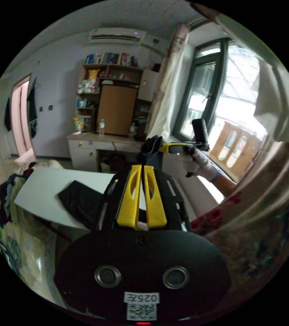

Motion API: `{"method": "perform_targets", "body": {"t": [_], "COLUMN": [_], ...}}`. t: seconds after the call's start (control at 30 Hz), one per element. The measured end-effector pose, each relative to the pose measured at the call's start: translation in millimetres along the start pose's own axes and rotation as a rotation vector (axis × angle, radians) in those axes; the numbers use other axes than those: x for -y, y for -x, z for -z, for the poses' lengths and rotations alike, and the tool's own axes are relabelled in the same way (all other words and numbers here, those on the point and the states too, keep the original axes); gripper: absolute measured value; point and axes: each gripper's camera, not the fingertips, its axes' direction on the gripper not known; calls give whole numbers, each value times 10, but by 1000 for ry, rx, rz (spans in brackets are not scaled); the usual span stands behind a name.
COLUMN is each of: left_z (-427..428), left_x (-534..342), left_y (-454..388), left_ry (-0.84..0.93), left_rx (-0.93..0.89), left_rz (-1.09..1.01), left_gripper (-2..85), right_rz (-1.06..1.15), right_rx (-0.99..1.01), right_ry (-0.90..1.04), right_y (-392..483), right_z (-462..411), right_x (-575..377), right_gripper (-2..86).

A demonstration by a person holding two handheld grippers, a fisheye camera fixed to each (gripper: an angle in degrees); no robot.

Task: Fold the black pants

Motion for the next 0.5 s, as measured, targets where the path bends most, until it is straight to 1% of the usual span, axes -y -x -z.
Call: {"method": "perform_targets", "body": {"t": [0.07, 0.13, 0.17, 0.23, 0.37, 0.43, 0.5], "left_z": [-236, -572, -654, -930, -1254, -1614, -1892], "left_x": [-28, -35, -26, 51, 214, 224, 154], "left_y": [480, 1173, 1347, 1980, 2907, 3539, 3965], "left_ry": [33, 89, 107, 166, 238, 367, 462], "left_rx": [54, 91, 99, 140, 191, 204, 188], "left_rz": [70, 162, 184, 242, 352, 408, 458], "left_gripper": [-16, -16, -16, -16, -16, -15, -14], "right_rz": [-77, -143, -158, -185, -190, -230, -293], "right_rx": [3, -25, -29, -65, -113, -130, -124], "right_ry": [41, 126, 152, 242, 344, 464, 567], "right_y": [-455, -1025, -1159, -1608, -2171, -2632, -3008], "right_z": [-515, -1200, -1366, -1955, -2667, -3177, -3572], "right_x": [102, 251, 290, 455, 674, 690, 591], "right_gripper": [-10, -10, -10, -9, -9, -9, -9]}}
